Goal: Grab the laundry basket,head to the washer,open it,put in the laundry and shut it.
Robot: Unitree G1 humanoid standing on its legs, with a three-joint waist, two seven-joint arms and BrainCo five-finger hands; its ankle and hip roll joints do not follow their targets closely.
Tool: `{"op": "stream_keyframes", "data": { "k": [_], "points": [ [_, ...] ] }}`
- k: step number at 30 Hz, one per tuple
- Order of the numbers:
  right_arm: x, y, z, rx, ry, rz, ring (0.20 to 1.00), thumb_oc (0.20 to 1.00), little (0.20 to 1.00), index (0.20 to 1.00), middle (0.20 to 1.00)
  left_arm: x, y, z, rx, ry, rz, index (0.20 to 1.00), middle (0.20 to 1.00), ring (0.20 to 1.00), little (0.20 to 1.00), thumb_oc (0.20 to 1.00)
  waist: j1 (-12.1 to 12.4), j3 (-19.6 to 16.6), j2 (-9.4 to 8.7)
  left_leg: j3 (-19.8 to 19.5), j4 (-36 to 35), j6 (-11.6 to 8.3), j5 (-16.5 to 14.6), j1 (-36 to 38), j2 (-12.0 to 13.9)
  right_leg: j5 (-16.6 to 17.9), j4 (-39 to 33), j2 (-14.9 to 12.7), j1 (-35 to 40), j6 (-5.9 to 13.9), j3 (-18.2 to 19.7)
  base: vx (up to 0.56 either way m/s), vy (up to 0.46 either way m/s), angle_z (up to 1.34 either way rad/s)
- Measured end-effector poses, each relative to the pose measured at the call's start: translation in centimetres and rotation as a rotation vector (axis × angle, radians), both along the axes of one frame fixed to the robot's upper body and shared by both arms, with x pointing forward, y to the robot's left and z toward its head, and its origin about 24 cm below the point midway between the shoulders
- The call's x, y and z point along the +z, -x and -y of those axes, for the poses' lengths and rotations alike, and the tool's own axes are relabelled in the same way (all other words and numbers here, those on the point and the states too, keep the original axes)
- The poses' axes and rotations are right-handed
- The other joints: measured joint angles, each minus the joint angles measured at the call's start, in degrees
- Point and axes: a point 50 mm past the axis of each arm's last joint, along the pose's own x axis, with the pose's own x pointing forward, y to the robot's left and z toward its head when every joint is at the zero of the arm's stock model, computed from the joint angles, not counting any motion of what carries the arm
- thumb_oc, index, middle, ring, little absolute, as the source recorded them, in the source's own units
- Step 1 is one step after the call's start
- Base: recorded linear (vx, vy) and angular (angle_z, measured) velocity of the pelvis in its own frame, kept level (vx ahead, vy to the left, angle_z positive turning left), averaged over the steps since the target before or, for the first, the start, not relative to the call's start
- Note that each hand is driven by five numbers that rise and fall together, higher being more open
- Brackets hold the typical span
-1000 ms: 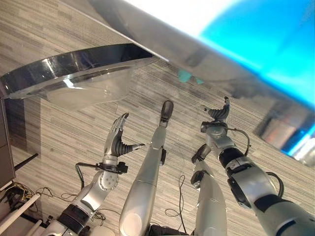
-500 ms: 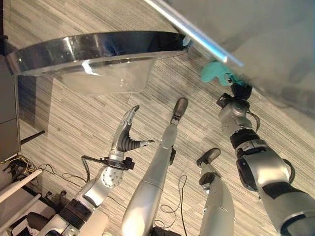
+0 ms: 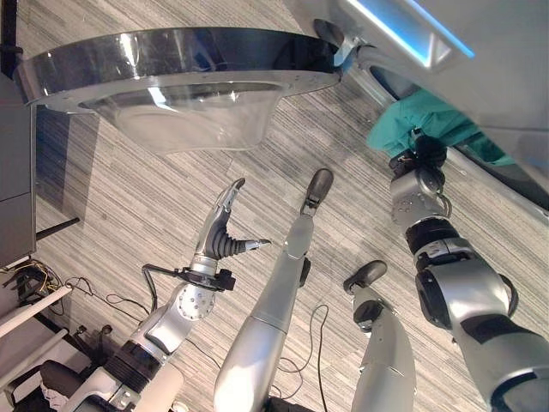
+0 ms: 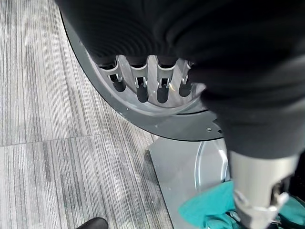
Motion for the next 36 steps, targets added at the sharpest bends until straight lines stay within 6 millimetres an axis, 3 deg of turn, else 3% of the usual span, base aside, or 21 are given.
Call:
{"op": "stream_keyframes", "data": {
  "k": [3, 8, 12, 16, 18, 19, 21, 23, 24, 27, 29, 30, 31, 32, 34, 36],
  "points": [
    [0.2, 0.4, -0.1, 0.010, -0.098, 0.027, 0.200, 0.200, 0.200, 0.200, 0.200, -0.1, -0.3, -0.5, 0.021, -0.015, -0.013, 1.000, 1.000, 1.000, 1.000, 1.000, 0.10, 0.17, -0.33, -0.79, 0.01, 0.01, 0.03, 0.35, 0.82, 2.36, -4.81, 1.96, 2.98, 0.87, -1.36, 0.00, -0.076, -0.05],
    [-0.6, 1.5, 0.5, -0.062, -0.204, 0.009, 0.200, 0.200, 0.200, 0.200, 0.200, -0.2, -0.2, -0.8, -0.005, -0.068, -0.034, 1.000, 1.000, 1.000, 1.000, 1.000, 0.86, 1.51, -2.60, -1.09, -0.01, 0.18, 0.15, 1.44, 0.24, 4.60, -10.30, 2.34, 6.89, 1.91, -2.79, 0.01, -0.050, 0.08],
    [-0.9, 1.6, 0.3, -0.108, -0.119, -0.038, 0.200, 0.200, 0.200, 0.200, 0.200, -0.3, -0.2, -1.4, -0.002, -0.101, -0.041, 1.000, 1.000, 1.000, 1.000, 1.000, 0.89, 1.51, -2.61, -0.88, -0.01, 0.80, 0.49, 2.08, -0.17, 4.75, -9.42, 1.56, 6.95, 2.20, -2.40, 0.00, 0.006, -0.03],
    [0.1, 1.3, -0.2, -0.109, -0.004, -0.006, 0.200, 0.200, 0.200, 0.200, 0.200, -0.3, -0.2, -1.4, 0.005, -0.095, -0.041, 1.000, 1.000, 1.000, 1.000, 1.000, -0.25, 1.50, -2.64, 0.25, -0.09, 1.43, 0.47, 4.04, -0.01, 4.77, -7.28, 1.06, 7.55, 2.43, -1.28, -0.01, 0.013, -0.13],
    [4.2, 1.4, 0.2, -0.123, 0.093, 0.170, 0.200, 0.200, 0.200, 0.200, 0.200, -0.7, 0.0, -1.6, 0.010, -0.094, -0.053, 1.000, 1.000, 1.000, 1.000, 1.000, -1.27, 1.35, -2.89, 0.94, -0.12, 1.49, 0.41, 4.28, -0.09, 4.41, -5.25, 0.54, 6.53, 2.39, -0.36, -0.01, 0.034, -0.15],
    [9.8, 1.9, 0.7, -0.142, 0.174, 0.359, 0.200, 0.200, 0.200, 0.200, 0.200, -1.0, 0.2, -1.6, 0.015, -0.094, -0.067, 1.000, 1.000, 1.000, 1.000, 1.000, -2.03, 0.98, -3.73, 1.96, -0.34, 1.26, 0.25, 4.20, -0.32, 3.64, -3.00, -0.38, 4.81, 2.01, 0.92, -0.01, 0.014, -0.11],
    [13.3, 2.6, 0.8, -0.153, 0.191, 0.474, 0.200, 0.200, 0.200, 0.200, 0.200, -1.2, 0.3, -1.6, 0.019, -0.091, -0.077, 1.000, 1.000, 1.000, 1.000, 1.000, -2.61, 0.49, -4.62, 2.21, -0.30, 1.25, 0.28, 4.28, -0.58, 3.43, -2.27, -0.98, 4.47, 2.04, 1.29, -0.01, 0.006, -0.04],
    [14.1, 2.6, 0.0, -0.124, 0.180, 0.519, 0.200, 0.200, 0.200, 0.200, 0.200, -1.3, 0.3, -1.8, 0.030, -0.095, -0.084, 1.000, 1.000, 1.000, 1.000, 1.000, -3.05, -0.17, -5.82, 2.32, -0.31, 1.46, 0.36, 4.48, -0.70, 3.33, -2.34, -1.06, 4.67, 2.03, 1.40, -0.01, -0.011, 0.03],
    [13.7, 2.6, -0.9, -0.097, 0.162, 0.532, 0.200, 0.200, 0.200, 0.200, 0.200, -1.2, 0.1, -1.7, 0.031, -0.094, -0.081, 1.000, 1.000, 1.000, 1.000, 1.000, -3.20, -0.53, -6.47, 2.55, -0.32, 1.57, 0.41, 5.06, -0.71, 3.34, -3.10, -0.87, 5.69, 2.04, 1.31, -0.01, -0.026, 0.06],
    [12.4, 2.2, -2.6, -0.039, 0.121, 0.525, 0.200, 0.200, 0.200, 0.200, 0.200, -1.1, 0.0, -1.4, 0.032, -0.080, -0.076, 1.000, 1.000, 1.000, 1.000, 1.000, -3.15, -0.53, -6.47, 2.65, -0.34, 1.64, 0.44, 6.44, -0.58, 3.44, -4.65, -0.49, 7.63, 2.11, 1.12, 0.00, -0.005, 0.02],
    [12.2, 2.3, -2.3, -0.054, 0.095, 0.520, 0.200, 0.200, 0.200, 0.200, 0.200, -0.9, -0.1, -1.5, 0.032, -0.085, -0.071, 1.000, 1.000, 1.000, 1.000, 1.000, -2.69, -0.53, -6.46, 2.73, -0.41, 1.68, 0.39, 7.08, 0.06, 3.79, -6.10, 0.17, 8.89, 1.75, 0.84, -0.01, -0.018, -0.01],
    [12.4, 2.4, -1.7, -0.074, 0.092, 0.525, 0.555, 0.555, 0.555, 0.555, 0.555, -1.0, -0.1, -1.4, 0.029, -0.086, -0.073, 1.000, 1.000, 1.000, 1.000, 1.000, -2.55, -0.53, -6.46, 2.73, -0.41, 1.68, 0.39, 7.26, 0.23, 3.84, -6.44, 0.36, 9.24, 1.68, 0.70, -0.01, -0.033, 0.00],
    [12.8, 2.6, -0.9, -0.105, 0.105, 0.525, 0.555, 0.555, 0.555, 0.555, 0.555, -1.0, 0.0, -1.3, 0.025, -0.087, -0.075, 1.000, 1.000, 1.000, 1.000, 1.000, -2.29, -0.53, -6.46, 2.62, -0.40, 1.68, 0.40, 7.52, 0.31, 3.85, -6.75, 0.54, 9.67, 1.67, 0.58, 0.00, 0.000, 0.00],
    [12.8, 2.8, 0.2, -0.159, 0.139, 0.513, 1.000, 1.000, 1.000, 1.000, 1.000, -1.1, 0.0, -1.2, 0.018, -0.087, -0.075, 1.000, 1.000, 1.000, 1.000, 1.000, -1.57, -0.53, -6.46, 2.39, -0.39, 1.68, 0.40, 7.64, 0.43, 3.89, -7.08, 0.77, 9.97, 1.60, 0.51, 0.00, 0.000, 0.00],
    [12.3, 2.6, 0.7, -0.194, 0.146, 0.475, 1.000, 1.000, 1.000, 1.000, 1.000, -1.2, 0.1, -1.4, 0.018, -0.092, -0.084, 1.000, 1.000, 1.000, 1.000, 1.000, -0.97, -0.53, -6.46, 2.21, -0.38, 1.68, 0.40, 7.64, 0.67, 3.96, -7.16, 1.06, 9.98, 1.50, 0.49, 0.00, 0.000, 0.00],
    [10.7, 1.4, 2.2, -0.231, 0.210, 0.302, 1.000, 1.000, 1.000, 1.000, 1.000, -1.4, 0.1, -1.5, 0.009, -0.119, -0.093, 1.000, 1.000, 1.000, 1.000, 1.000, -0.26, -0.53, -6.46, 2.19, -0.34, 1.68, 0.40, 7.86, 0.91, 3.98, -6.93, 1.21, 10.08, 1.46, 0.49, -0.01, -0.003, -0.03]
  ]
}}
